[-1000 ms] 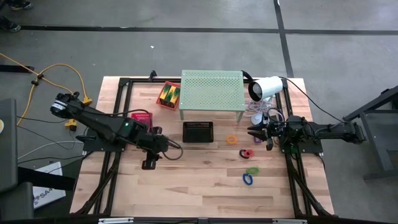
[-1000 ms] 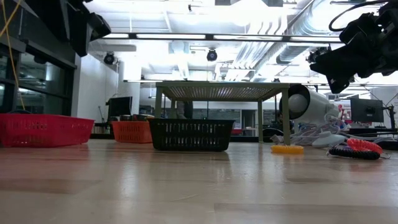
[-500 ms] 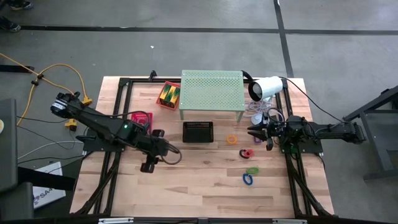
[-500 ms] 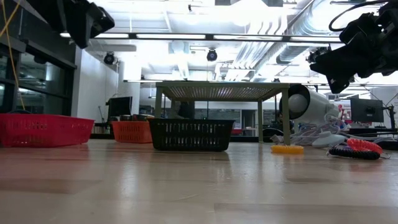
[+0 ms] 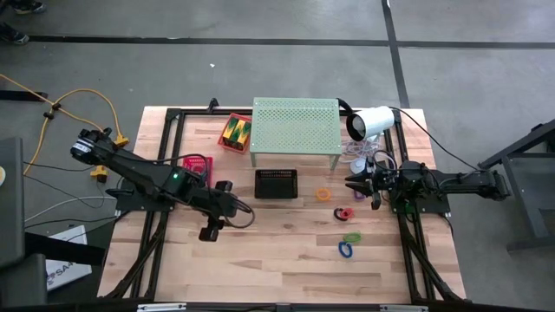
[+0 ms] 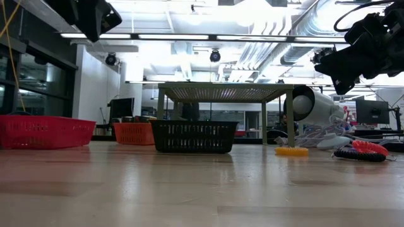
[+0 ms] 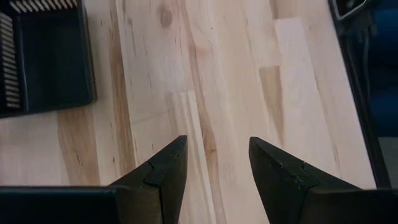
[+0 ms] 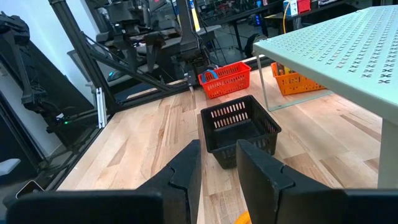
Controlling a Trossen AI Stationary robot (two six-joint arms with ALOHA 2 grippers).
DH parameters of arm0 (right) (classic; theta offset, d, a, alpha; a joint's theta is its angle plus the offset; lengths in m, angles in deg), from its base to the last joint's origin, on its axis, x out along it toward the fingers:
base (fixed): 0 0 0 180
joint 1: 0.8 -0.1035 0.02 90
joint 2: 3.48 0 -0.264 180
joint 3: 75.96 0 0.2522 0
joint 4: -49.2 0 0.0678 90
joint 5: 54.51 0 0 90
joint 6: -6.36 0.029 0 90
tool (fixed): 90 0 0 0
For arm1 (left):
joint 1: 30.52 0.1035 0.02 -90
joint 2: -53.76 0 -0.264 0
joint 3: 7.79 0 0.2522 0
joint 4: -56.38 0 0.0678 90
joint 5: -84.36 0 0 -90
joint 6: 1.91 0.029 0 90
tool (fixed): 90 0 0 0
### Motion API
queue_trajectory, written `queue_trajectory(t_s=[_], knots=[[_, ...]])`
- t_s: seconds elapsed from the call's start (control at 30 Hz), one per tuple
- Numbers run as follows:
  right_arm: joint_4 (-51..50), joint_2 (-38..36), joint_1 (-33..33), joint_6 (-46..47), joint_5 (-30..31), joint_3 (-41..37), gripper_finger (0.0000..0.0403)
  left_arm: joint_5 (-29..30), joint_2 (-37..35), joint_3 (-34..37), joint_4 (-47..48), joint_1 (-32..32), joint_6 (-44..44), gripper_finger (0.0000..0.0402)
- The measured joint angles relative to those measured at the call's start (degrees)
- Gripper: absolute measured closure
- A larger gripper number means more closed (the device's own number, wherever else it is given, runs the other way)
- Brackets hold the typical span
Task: Pick & Place Office Desk Supplies
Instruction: Put the orange spring rubber band into the black bin on the shelf
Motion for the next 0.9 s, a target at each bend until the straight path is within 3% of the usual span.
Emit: queue_trajectory(t_s=[0.9], knots=[[0.02, 0.02, 0.0, 0.0, 0.04, 0.02, 0.0313, 0.12, 0.02, 0.0, -14.2, 0.0, 0.0, 0.0236]])
